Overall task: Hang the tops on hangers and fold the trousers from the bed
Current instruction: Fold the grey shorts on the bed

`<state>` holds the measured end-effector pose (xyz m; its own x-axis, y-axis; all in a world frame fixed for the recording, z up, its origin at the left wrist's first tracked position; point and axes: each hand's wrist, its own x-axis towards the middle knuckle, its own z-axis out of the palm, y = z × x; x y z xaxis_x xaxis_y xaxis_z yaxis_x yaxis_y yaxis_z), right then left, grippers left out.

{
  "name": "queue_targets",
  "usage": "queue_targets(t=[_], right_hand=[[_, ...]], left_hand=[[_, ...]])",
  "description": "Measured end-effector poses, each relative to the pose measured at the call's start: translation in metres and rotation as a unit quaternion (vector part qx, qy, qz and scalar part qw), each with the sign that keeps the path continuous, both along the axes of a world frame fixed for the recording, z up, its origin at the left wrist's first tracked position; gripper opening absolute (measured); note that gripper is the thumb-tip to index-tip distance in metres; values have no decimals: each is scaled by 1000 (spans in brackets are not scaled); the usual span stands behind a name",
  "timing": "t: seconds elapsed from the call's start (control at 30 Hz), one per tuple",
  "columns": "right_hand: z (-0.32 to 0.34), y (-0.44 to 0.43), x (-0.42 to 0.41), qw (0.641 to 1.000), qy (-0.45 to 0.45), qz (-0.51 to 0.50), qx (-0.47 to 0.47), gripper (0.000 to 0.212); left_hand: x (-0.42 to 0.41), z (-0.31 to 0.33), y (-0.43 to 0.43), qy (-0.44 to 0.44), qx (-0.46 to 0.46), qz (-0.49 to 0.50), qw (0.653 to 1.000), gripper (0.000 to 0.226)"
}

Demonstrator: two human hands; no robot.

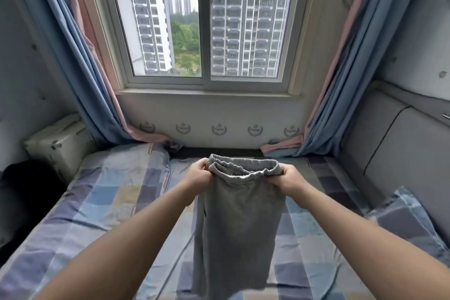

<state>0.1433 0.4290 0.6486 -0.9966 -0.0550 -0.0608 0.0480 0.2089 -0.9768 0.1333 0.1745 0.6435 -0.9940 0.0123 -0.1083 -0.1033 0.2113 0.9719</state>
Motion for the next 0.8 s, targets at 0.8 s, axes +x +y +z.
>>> queue_targets(t=[0.8], right_hand=[[-350, 69, 161, 927, -261, -6, 271, 52]], left_hand=[[160, -362, 64, -268, -159, -78, 947, 9]])
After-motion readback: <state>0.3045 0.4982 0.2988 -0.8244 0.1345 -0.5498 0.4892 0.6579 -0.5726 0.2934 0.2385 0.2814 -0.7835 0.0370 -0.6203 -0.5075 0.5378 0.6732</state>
